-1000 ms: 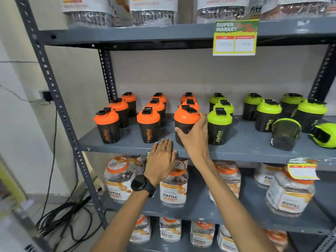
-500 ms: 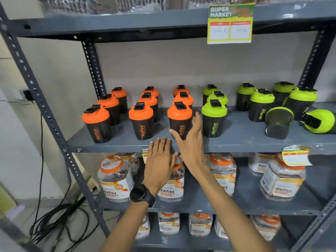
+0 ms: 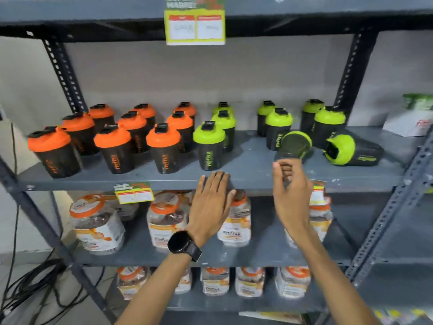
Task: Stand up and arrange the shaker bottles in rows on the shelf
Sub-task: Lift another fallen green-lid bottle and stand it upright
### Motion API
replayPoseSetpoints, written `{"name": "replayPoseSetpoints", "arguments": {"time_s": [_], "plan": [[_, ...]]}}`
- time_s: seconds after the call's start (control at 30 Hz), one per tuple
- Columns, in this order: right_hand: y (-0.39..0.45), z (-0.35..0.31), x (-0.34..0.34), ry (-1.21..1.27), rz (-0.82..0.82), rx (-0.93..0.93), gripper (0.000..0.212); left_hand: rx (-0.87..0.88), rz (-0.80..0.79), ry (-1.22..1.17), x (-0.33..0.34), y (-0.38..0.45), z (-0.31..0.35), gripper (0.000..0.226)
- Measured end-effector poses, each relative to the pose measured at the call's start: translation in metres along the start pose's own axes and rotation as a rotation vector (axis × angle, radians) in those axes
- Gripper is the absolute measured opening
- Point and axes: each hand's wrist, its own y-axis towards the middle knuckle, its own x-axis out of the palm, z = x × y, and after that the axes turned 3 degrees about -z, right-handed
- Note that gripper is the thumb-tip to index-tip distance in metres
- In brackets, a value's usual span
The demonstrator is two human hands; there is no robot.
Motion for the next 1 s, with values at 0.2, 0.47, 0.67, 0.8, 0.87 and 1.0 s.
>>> {"name": "replayPoseSetpoints", "arguments": {"time_s": [0.2,0.47,0.67,0.8,0.87,1.0], "plan": [[0.086,0.042,-0.041,-0.216,-0.178,0.183,0.040,-0.001,-0.047,-0.056,0.019,0.062,0.058,0.049],[0.144,0.066,-0.035,-0.147,-0.527,0.667,0.112,-0.026,-0.131,0.003,0.027,0.094,0.060,0.047],[0.151,0.076,-0.026,-0.033,-0.483,0.768,0.111,-0.075,-0.086,0.011,0.035,0.089,0.061,0.067],[0.149,0.081,-0.025,0.044,-0.449,0.763,0.073,-0.083,-0.067,0.000,0.034,0.089,0.063,0.068],[0.145,0.082,-0.027,0.123,-0.412,0.760,0.060,-0.085,-0.062,-0.007,0.034,0.088,0.063,0.067],[0.136,0.075,-0.029,0.248,-0.309,0.623,0.059,-0.092,-0.047,-0.011,0.034,0.087,0.063,0.064]]}}
